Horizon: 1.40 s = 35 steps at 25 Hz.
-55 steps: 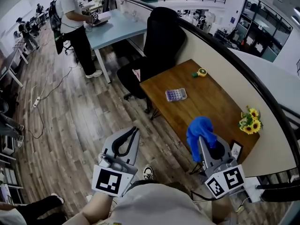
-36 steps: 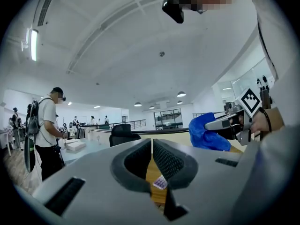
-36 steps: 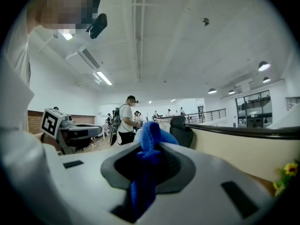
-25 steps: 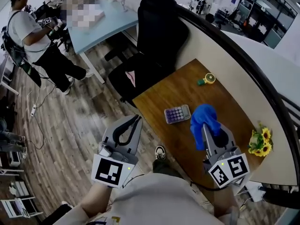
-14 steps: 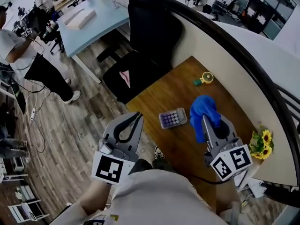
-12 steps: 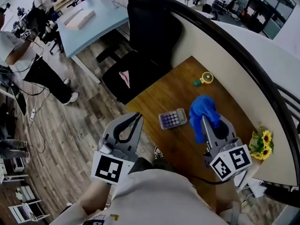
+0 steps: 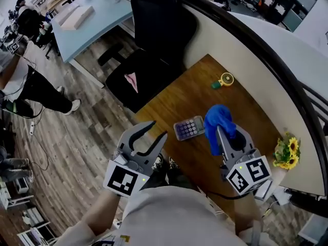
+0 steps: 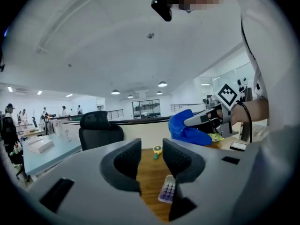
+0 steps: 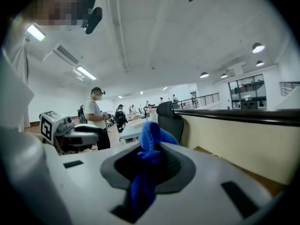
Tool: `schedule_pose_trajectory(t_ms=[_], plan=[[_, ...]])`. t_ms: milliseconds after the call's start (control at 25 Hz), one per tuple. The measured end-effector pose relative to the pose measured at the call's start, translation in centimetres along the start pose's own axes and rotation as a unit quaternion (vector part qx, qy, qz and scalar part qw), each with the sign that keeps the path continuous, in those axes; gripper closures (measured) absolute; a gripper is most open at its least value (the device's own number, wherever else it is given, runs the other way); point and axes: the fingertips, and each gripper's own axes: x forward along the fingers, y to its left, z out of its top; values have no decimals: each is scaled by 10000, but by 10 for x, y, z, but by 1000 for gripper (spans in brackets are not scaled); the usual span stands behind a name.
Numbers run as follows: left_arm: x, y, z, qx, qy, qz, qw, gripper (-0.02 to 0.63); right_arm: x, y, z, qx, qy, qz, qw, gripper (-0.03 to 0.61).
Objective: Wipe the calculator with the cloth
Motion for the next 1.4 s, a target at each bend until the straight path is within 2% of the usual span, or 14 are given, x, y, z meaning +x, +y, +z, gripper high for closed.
schedule_pose_trajectory(t_ms=[200,360,640,840,1080,1400], plan=[[31,-15,-46,453,258,-785,9955,313,24,-3,-29,73,333,-65,9994,502],[52,-27,-93,452,546,-1213,9901,256,39,-11,-53,151,559,-153,9982,502],[89,-45,-171,282,1022,-1704,9797,212,57,-34,-104,225,885,-304,9954,502],[111,-58,-219,353,1355,-1970,9703,196,68,-45,-130,266,1060,-340,9934,502],[130,-71,-279,628,1794,-2318,9540,183,83,-51,-155,269,1187,-394,9918,502],[149,-87,-331,474,2151,-2496,9430,175,88,-63,-191,423,1323,-507,9890,500]])
